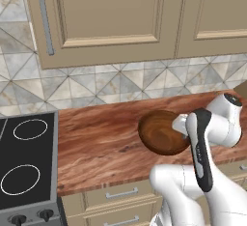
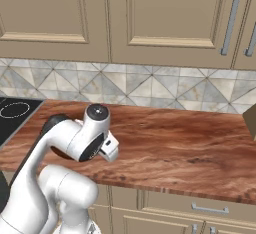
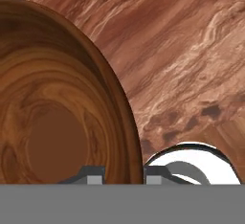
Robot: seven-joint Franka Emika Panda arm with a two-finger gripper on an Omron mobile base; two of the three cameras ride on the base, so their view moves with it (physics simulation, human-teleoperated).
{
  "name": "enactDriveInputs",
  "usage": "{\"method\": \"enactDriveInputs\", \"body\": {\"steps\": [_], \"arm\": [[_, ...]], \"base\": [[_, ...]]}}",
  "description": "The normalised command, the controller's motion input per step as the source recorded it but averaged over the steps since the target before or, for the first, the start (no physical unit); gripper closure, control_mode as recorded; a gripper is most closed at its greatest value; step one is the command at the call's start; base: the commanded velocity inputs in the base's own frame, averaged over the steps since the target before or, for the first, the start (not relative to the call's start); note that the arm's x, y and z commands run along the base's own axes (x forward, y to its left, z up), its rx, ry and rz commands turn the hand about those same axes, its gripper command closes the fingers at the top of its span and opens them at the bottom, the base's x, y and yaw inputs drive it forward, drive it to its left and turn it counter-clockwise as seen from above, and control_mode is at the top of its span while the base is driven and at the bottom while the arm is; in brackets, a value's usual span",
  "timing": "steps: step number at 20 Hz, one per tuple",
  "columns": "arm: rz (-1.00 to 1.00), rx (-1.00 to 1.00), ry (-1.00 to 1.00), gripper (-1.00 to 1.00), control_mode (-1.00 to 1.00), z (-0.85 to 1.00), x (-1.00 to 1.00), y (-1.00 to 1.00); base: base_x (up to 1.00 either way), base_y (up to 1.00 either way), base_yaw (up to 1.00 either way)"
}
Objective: Pick the cup and bowl from the counter and place them on the counter next to the sink.
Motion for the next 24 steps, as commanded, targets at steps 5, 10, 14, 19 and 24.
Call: {"method": "enactDriveInputs", "body": {"steps": [5, 10, 14, 19, 24], "arm": [[-0.01, 0.0, 0.09, 1.0, -1.0, 0.4, -0.21, 0.0], [0.0, 0.0, 0.09, 1.0, -1.0, 0.47, -0.36, 0.0], [0.0, 0.0, 0.16, 1.0, -1.0, 0.43, -0.33, 0.0], [0.0, 0.0, 0.13, 1.0, -1.0, 0.19, -0.14, 0.0], [0.0, 0.0, 0.01, 1.0, -1.0, 0.0, -0.02, 0.0]], "base": [[0.0, 0.0, 0.0], [0.0, 0.0, 0.0], [0.0, 0.0, 0.0], [0.0, 0.0, 0.0], [0.0, 0.0, 0.0]]}}
